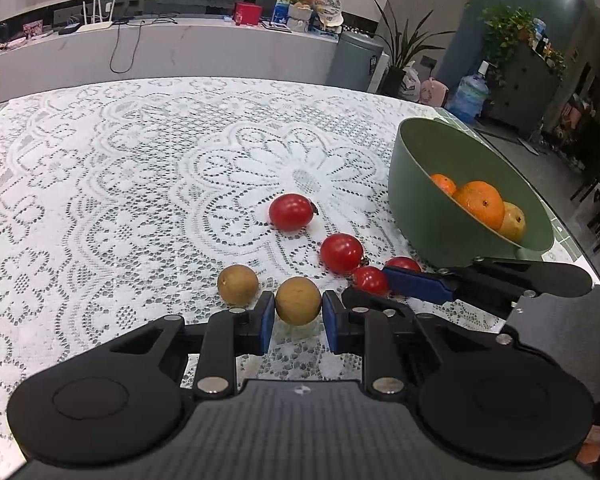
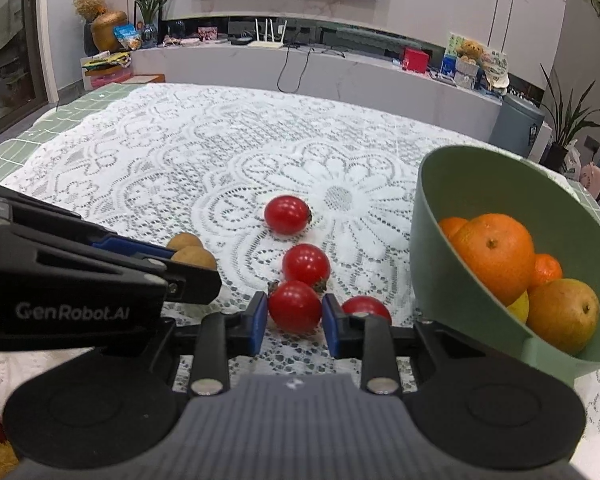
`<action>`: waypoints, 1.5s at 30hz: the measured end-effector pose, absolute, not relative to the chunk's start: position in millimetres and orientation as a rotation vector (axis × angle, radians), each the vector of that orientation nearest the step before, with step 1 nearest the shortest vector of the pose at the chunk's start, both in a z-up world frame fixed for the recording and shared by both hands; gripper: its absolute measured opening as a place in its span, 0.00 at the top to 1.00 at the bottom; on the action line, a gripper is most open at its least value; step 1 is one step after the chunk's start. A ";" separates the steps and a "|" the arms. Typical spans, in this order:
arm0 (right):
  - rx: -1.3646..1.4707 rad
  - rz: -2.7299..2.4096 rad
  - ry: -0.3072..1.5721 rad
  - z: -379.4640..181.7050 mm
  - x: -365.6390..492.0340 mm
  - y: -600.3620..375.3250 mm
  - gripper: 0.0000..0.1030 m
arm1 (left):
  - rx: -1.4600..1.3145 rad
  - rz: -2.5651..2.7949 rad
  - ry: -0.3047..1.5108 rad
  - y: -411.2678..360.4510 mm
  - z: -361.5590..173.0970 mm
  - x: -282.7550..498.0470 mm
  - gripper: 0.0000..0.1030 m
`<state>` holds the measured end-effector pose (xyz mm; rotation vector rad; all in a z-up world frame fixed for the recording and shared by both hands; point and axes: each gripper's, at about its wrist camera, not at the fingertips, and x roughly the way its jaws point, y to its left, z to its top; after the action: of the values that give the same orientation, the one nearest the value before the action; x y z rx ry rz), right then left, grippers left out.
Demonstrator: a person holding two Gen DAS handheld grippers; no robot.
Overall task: Organize fruits
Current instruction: 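Grasp a brown kiwi with the left tool while the right tool grasps a red cherry tomato, then carry the kiwi and the cherry tomato over the green colander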
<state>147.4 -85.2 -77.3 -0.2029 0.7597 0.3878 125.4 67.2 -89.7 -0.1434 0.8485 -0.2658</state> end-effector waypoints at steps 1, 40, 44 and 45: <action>-0.204 0.390 0.751 -75.9 145.8 -85.1 0.75 | -0.142 -0.261 0.841 67.8 -88.3 124.2 0.73; -0.102 0.236 0.577 12.4 117.8 -208.7 0.75 | -0.084 -0.403 0.705 -29.6 -14.3 123.2 0.72; -0.078 0.212 0.622 9.5 129.9 -223.3 0.75 | -0.057 -0.399 0.729 -47.0 -14.8 137.4 0.72; -0.050 0.209 0.643 6.9 134.5 -228.5 0.75 | -0.053 -0.400 0.739 -51.4 -16.2 142.0 0.72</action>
<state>134.5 -228.5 6.9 -0.0502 0.6428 0.2088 142.0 -51.4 -16.2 -0.0526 0.7395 -0.4000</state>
